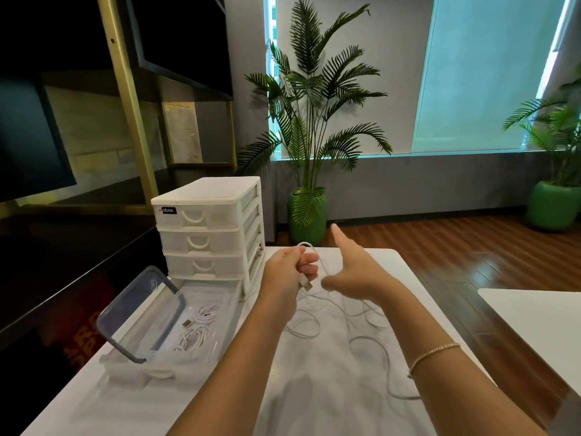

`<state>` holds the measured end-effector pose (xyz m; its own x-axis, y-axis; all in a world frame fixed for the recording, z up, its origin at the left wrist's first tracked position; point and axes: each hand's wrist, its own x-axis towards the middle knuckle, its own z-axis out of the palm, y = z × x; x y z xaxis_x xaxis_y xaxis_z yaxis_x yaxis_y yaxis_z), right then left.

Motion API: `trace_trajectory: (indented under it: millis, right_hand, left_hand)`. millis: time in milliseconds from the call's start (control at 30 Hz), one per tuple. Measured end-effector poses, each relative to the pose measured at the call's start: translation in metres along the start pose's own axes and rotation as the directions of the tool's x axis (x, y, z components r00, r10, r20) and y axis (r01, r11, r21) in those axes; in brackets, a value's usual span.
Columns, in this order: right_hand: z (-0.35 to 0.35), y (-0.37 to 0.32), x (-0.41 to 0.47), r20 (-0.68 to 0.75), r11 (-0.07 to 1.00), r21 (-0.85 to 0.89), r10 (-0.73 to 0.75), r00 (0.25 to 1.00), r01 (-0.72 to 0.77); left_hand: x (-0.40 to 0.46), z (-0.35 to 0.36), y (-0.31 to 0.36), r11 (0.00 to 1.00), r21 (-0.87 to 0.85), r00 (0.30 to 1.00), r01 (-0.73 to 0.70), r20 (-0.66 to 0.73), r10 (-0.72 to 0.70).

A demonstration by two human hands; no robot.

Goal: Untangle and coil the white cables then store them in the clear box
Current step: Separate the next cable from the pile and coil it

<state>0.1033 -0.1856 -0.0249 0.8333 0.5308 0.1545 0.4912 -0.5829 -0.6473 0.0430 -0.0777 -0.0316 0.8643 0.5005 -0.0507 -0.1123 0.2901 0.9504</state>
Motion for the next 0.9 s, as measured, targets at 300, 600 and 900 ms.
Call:
trace_trajectory:
  millis: [300, 600, 900]
  right_hand:
    - [0.002, 0.003, -0.011, -0.21, 0.873, 0.486, 0.064, 0.976, 0.047]
    - [0.0, 0.025, -0.019, -0.222, 0.961, 0.255, -0.046, 0.974, 0.104]
    - [0.027, 0.03, -0.031, -0.067, 0.988, -0.111, -0.113, 0.991, 0.105]
  left_hand:
    - [-0.014, -0.006, 0.001, 0.969, 0.248, 0.965, 0.016, 0.251, -0.08]
    - [-0.009, -0.035, -0.02, 0.908, -0.185, 0.798, 0.377, 0.561, -0.217]
    - [0.005, -0.039, -0.033, 0.808, -0.533, 0.915, 0.249, 0.403, -0.016]
